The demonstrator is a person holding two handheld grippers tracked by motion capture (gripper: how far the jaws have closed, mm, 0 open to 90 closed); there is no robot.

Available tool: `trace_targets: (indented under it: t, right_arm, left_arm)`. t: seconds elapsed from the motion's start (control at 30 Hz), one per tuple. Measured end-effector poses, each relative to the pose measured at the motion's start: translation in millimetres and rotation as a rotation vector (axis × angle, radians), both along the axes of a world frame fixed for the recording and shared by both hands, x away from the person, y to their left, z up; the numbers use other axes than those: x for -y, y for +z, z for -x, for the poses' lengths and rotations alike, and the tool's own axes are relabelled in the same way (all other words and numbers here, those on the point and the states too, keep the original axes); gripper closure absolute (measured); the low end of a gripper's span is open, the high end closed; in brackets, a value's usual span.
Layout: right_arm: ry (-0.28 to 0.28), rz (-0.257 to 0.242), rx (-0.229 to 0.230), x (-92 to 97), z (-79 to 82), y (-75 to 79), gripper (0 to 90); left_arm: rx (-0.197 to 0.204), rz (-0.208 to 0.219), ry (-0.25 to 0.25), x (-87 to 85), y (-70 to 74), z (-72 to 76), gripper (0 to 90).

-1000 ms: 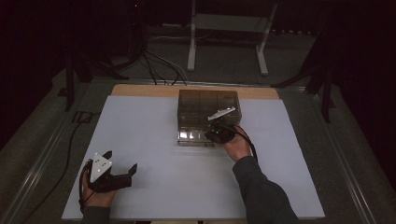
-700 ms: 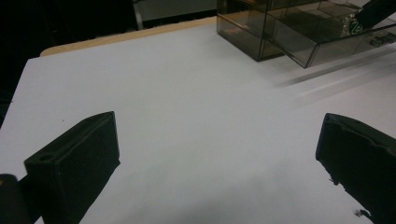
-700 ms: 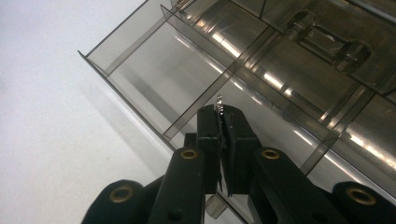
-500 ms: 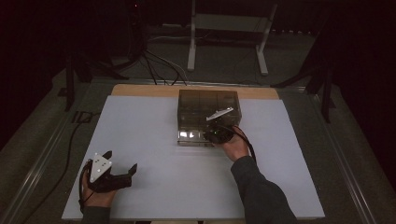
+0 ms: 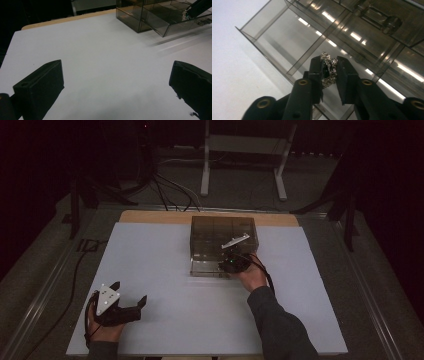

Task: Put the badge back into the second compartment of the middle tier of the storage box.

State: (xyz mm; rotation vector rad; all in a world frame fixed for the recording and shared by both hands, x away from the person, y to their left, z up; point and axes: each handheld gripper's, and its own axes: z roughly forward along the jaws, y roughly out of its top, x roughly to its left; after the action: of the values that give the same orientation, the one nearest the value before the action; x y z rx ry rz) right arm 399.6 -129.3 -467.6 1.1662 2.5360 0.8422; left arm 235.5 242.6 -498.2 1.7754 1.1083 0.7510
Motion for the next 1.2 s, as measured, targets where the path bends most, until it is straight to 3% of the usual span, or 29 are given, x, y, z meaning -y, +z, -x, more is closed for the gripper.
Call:
trace_targets:
  t: [0.33, 0.63, 0.73, 0.77, 0.83, 0.97, 1.2]
  right_arm:
    - [-0.029, 0.001, 0.021, 1.2, -1.8, 1.1, 61.7]
    - [-0.059, -0.066, 0.065, 6.8, 0.2, 9.8, 44.5]
    - [-0.083, -0.116, 0.082, 10.9, 0.6, 13.2, 30.2]
    - [-0.083, -0.116, 0.082, 10.9, 0.6, 13.2, 30.2]
    - [-0.102, -0.146, 0.104, 14.0, 1.5, 15.4, 19.6]
    - [-0.127, -0.180, 0.128, 18.2, 3.1, 19.6, 9.0]
    - [-0.124, -0.221, 0.132, 22.7, 4.3, 23.8, 0.0]
  left_arm:
    - [0.000, 0.000, -0.001, 0.1, 0.0, -0.1, 0.6]
    - [0.000, -0.001, 0.000, 0.1, 0.0, 0.0, 0.6]
    - [0.001, -0.001, 0.000, -0.1, 0.1, 0.0, 0.6]
    - [0.001, -0.001, 0.000, -0.1, 0.1, 0.0, 0.6]
    - [0.001, -0.002, 0.000, 0.1, 0.1, 0.1, 0.6]
    - [0.001, -0.002, 0.000, 0.1, 0.1, 0.1, 0.6]
    - [0.002, -0.002, 0.000, 0.2, 0.1, 0.1, 0.6]
